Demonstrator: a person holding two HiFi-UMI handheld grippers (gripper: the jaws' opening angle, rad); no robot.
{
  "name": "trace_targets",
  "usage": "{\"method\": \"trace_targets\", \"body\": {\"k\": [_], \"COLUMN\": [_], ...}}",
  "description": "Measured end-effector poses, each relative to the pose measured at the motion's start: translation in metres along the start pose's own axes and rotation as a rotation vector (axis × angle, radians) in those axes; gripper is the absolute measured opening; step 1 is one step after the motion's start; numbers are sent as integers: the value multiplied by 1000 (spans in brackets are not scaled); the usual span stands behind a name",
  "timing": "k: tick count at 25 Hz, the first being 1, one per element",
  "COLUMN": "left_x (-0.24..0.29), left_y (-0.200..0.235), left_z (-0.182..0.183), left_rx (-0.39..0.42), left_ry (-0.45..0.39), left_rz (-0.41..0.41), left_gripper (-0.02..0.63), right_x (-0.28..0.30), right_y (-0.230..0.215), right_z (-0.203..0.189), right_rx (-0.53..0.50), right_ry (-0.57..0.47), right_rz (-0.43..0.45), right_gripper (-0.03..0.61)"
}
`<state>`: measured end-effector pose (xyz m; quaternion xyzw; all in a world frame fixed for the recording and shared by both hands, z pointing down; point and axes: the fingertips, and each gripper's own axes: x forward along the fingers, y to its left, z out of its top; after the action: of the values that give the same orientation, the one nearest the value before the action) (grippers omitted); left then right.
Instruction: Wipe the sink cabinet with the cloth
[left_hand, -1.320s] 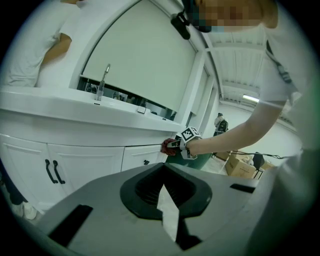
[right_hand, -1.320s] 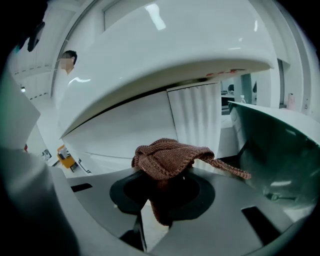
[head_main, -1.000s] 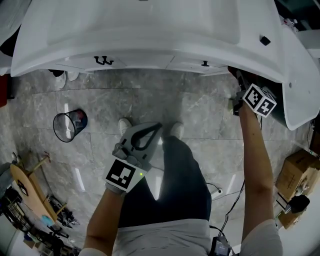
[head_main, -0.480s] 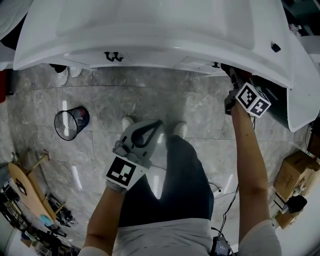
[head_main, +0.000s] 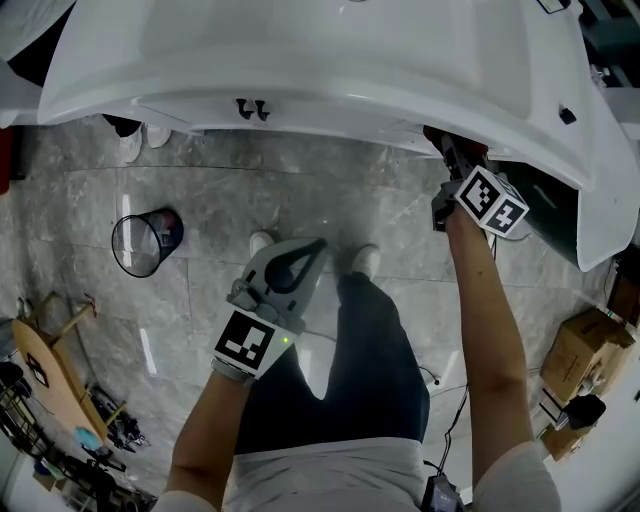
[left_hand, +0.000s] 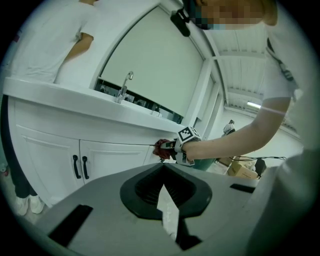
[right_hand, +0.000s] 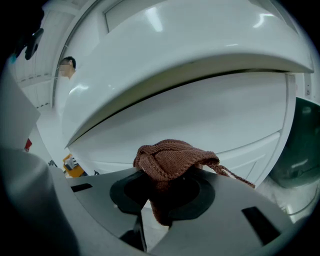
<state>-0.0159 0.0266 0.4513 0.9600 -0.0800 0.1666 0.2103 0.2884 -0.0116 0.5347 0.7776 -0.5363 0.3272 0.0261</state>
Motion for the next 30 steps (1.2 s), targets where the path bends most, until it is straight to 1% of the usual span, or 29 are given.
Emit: {"method": "trace_targets", "body": {"k": [7,11,12,15,17,19,22,26,30], "left_x": [-8,-12,-14,-21,-24,-26,-26,-13,8], "left_y": [19,28,31,41,51,61,68,60,49], "left_z": [0,0,0,4,5,8,16,16,7], "left_rx": [-7,0,0,-36,-37,-47,-60,-67,-54], "left_ry": [-1,-4,-7,-9,-6,-12,-22,-7,8], "left_rz": [-7,-17,-18,-32,-47,-52,-57,-73,-49], "left_gripper": [11,11,11,11,11,11,11,11,11], "right_x": [12,17,17,16,11,6,-1,-4,1], "right_y": [33,53,55,60,66,69,66,45,21], "right_z": [-10,-14,-15,-17,-17,-22,-33,-43,-48], "right_rx": [-13,-39,-38,-48,-54,-36,15,50,64], "right_ry": [14,24,26,24,9,6,18,40,59], "right_rz": [29,53,49,25,-2,-29,-63,-102,-102], "right_gripper": [97,98,98,98,98,98,98,98,98]}}
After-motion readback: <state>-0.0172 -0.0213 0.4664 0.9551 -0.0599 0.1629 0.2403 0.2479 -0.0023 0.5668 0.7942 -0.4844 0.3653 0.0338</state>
